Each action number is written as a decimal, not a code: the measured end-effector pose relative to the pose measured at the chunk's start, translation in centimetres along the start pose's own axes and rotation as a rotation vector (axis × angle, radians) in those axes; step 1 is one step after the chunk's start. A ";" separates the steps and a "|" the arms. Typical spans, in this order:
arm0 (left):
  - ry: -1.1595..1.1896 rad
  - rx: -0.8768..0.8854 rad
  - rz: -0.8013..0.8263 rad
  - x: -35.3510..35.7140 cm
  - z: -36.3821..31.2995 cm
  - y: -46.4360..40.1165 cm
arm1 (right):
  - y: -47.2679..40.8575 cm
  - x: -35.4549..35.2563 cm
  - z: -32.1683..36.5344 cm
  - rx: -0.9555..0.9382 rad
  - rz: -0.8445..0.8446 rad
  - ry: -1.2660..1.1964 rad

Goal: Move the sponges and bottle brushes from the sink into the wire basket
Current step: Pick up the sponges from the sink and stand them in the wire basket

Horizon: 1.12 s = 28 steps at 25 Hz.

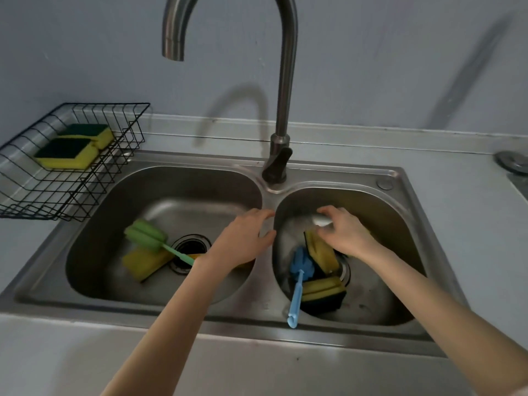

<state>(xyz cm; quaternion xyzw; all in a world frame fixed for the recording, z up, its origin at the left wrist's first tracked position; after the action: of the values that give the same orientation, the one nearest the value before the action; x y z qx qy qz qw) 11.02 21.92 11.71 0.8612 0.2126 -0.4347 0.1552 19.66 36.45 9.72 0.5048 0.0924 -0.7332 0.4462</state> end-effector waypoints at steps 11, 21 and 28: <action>0.023 -0.007 0.195 7.8 -1.1 -5.1 | -4.5 5.4 -8.1 0.288 0.107 -0.104; 0.005 -0.143 0.338 15.5 -1.3 -8.9 | -6.7 2.0 -10.9 0.365 -0.199 0.086; 0.134 -0.237 0.291 15.0 -0.2 -8.9 | -7.4 1.6 -10.8 0.240 -0.355 0.336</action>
<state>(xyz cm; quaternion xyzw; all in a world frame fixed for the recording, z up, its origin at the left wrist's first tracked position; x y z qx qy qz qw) 14.70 33.17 -1.11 0.8857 0.1455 -0.3213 0.3019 21.08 46.17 0.98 0.6445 0.1648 -0.7116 0.2260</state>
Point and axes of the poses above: each hand's wrist, its own y-axis away from the middle knuckle, its own x-axis out of the palm, z = x × y, the point moved 7 cm from there along -y, towards the middle knuckle, and after that the axes turned 7 degrees about x, right-handed, at the moved point
